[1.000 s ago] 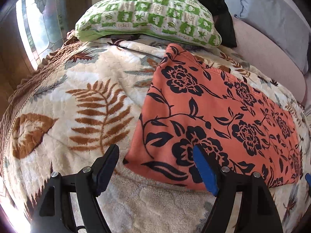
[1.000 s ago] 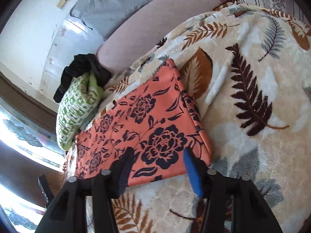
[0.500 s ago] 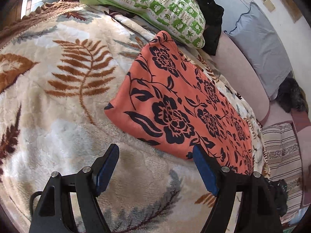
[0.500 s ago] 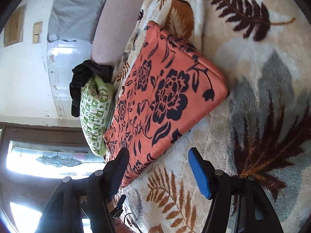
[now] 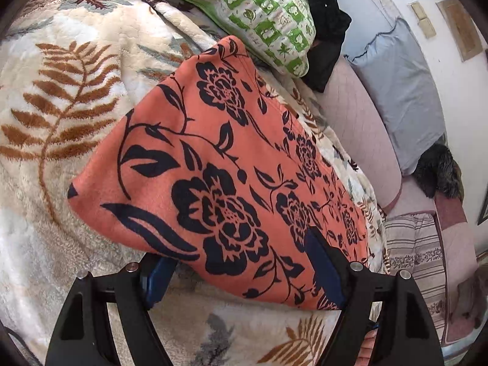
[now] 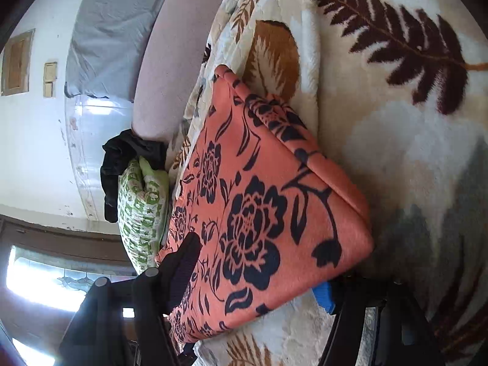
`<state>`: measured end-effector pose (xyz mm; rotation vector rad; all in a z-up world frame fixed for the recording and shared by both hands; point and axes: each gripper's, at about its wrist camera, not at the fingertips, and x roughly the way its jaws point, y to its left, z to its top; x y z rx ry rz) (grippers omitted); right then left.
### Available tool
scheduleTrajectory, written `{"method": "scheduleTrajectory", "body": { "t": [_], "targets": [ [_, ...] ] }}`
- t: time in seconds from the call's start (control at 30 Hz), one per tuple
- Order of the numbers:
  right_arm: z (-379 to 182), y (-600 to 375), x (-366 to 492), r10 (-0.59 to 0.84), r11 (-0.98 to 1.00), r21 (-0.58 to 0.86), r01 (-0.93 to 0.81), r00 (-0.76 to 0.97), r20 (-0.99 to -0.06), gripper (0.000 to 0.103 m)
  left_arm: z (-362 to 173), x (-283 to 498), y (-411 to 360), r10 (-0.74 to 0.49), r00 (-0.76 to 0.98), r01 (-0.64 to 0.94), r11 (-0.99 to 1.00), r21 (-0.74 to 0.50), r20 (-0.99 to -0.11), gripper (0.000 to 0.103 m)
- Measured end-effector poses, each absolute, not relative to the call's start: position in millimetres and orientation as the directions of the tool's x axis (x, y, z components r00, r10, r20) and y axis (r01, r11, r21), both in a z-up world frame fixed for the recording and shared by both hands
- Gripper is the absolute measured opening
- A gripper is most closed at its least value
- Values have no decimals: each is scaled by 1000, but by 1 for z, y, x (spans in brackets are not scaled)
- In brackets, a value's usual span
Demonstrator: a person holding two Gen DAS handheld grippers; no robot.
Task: Fold small clothes
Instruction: 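Grasp the folded dress edge with the left gripper and fold it over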
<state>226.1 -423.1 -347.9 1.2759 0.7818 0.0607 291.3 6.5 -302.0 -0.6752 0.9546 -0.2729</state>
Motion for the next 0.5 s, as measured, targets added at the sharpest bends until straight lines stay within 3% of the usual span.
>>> {"method": "scheduleTrajectory", "body": {
  "t": [0.1, 0.23, 0.27, 0.3, 0.5],
  "targets": [
    [-344, -421, 235, 435, 363, 862, 354, 754, -493, 70, -296, 294, 3, -490, 601, -40, 771, -636, -632, 78],
    [-339, -417, 246, 433, 408, 853, 324, 754, -494, 66, -293, 298, -3, -453, 636, -13, 803, -595, -625, 47],
    [-339, -417, 246, 426, 419, 846, 330, 751, -505, 51, -294, 300, -4, -443, 633, -13, 814, -581, -635, 39],
    [-340, -418, 247, 416, 436, 834, 339, 745, -521, 27, -296, 301, -4, -439, 629, -15, 818, -575, -641, 37],
    [-328, -412, 248, 353, 553, 763, 335, 736, -578, 19, -301, 302, -5, -437, 626, -16, 821, -571, -646, 20]
  ]
}}
